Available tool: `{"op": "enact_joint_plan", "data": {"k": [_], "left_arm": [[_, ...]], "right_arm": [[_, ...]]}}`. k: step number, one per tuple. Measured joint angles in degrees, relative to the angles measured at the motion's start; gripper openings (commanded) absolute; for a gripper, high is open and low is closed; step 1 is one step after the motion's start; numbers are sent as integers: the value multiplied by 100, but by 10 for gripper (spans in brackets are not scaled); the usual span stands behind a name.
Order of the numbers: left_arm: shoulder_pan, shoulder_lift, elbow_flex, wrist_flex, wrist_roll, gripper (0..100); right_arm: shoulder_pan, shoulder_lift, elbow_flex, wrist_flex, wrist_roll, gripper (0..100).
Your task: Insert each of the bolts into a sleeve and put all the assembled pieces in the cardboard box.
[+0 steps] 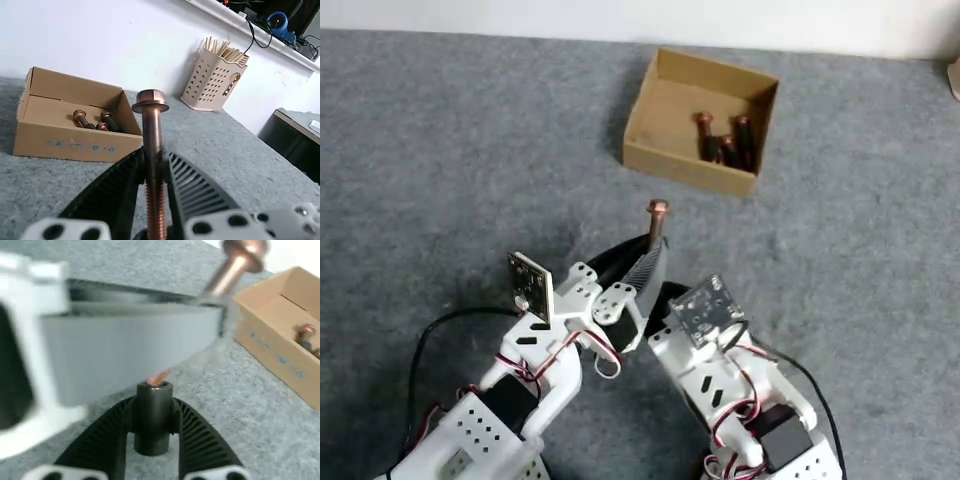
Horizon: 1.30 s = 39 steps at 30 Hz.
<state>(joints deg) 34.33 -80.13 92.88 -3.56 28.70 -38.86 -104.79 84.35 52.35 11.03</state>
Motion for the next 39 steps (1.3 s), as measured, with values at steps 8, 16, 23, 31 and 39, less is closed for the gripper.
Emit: {"op": "enact_joint_plan", "data": {"k": [8,16,23,31,39], "left_arm": [[0,0,0,0,18,5],[26,-105,158,-9,0,5],[26,-167,334,-70,26,5],[44,-114,334,-79,0,5],[62,-88,334,-70,26,5]], "right_arm": [[-308,0,0,141,149,4],[-53,0,-202,202,176,4],[-26,0,-202,211,176,4],[615,0,-211,211,176,4],[774,-26,-299,202,176,4]]}}
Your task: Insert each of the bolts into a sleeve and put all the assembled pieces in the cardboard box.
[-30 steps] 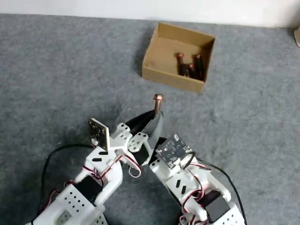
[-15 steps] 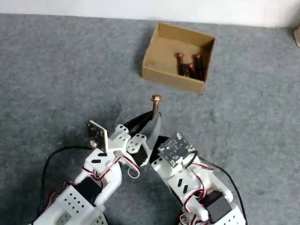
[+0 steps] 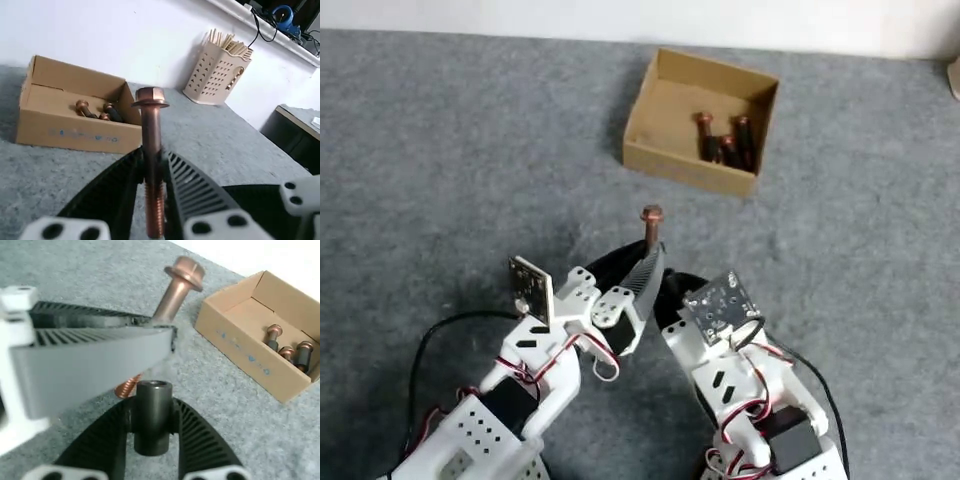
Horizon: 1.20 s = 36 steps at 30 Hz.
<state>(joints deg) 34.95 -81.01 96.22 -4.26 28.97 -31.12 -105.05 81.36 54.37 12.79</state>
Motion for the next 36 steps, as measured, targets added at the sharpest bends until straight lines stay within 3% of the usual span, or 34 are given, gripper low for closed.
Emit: {"op": "enact_joint_plan", "data": {"k": [4,10,31,36], "left_arm": [[0,0,0,0,0,5],[-563,0,-44,0,0,5],[-536,0,-352,0,9,5],[-237,0,-352,0,9,5]], "right_arm": [[0,0,0,0,0,4],[-396,0,0,0,0,4],[-492,0,0,0,0,4],[-492,0,0,0,0,4]]}}
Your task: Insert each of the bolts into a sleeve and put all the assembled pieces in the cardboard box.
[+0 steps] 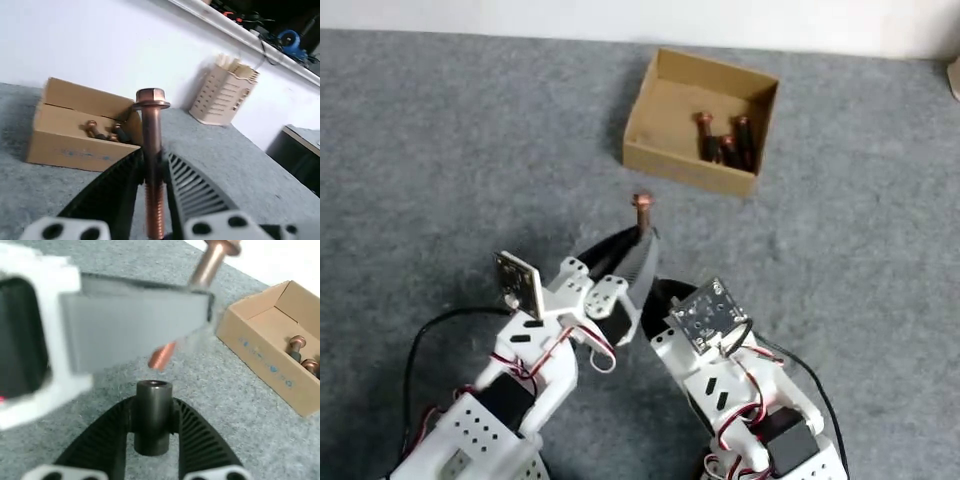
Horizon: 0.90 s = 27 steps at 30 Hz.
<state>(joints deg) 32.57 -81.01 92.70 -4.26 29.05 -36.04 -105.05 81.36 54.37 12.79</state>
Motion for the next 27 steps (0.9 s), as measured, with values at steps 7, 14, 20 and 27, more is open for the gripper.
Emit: {"op": "enact_joint_plan", "data": {"k": [7,14,20,27], "left_arm": [[149,0,0,0,-26,5],[334,0,0,0,-35,5],[360,-9,88,0,-35,5],[554,-62,273,-9,-35,5]], "right_arm": [[0,0,0,0,0,4],[0,0,0,0,0,4],[9,0,-9,0,0,4],[237,9,0,9,0,4]]}}
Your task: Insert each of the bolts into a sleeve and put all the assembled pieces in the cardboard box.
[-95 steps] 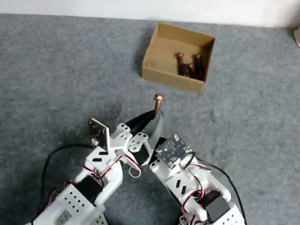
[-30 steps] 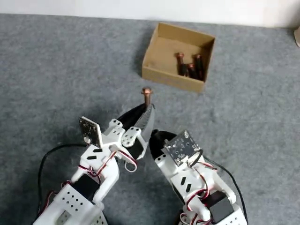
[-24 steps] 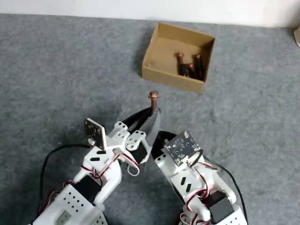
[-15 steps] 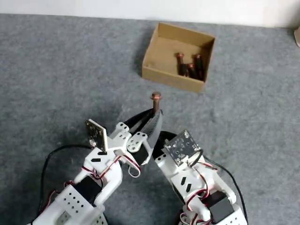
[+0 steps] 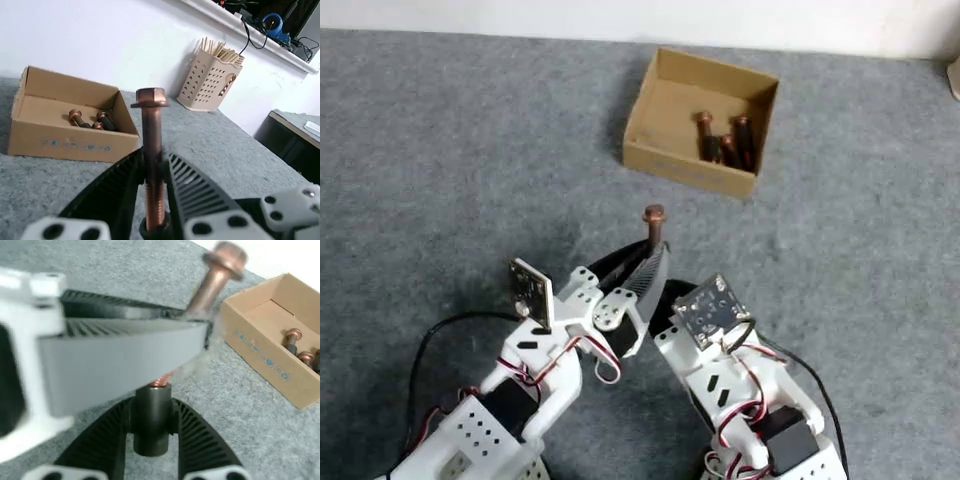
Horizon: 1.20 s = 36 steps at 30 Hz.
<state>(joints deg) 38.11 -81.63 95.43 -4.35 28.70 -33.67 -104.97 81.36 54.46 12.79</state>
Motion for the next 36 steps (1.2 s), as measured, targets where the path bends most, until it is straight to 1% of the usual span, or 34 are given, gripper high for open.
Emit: {"op": "enact_joint_plan", "data": {"k": [8,15,19,23,28,31,36], "left_arm": [[97,-26,88,-9,18,5],[149,-26,88,-35,70,5],[246,-26,88,114,70,5],[246,-35,88,158,70,5],[167,-26,88,229,79,5],[35,53,88,316,70,5],[-88,-26,18,703,79,5]], "right_arm": [[79,0,0,0,0,4],[589,0,9,0,0,4],[730,9,9,0,0,4],[712,9,9,0,0,4],[316,9,9,-9,0,4],[237,0,0,-9,-26,4],[193,9,0,-9,-26,4]]}}
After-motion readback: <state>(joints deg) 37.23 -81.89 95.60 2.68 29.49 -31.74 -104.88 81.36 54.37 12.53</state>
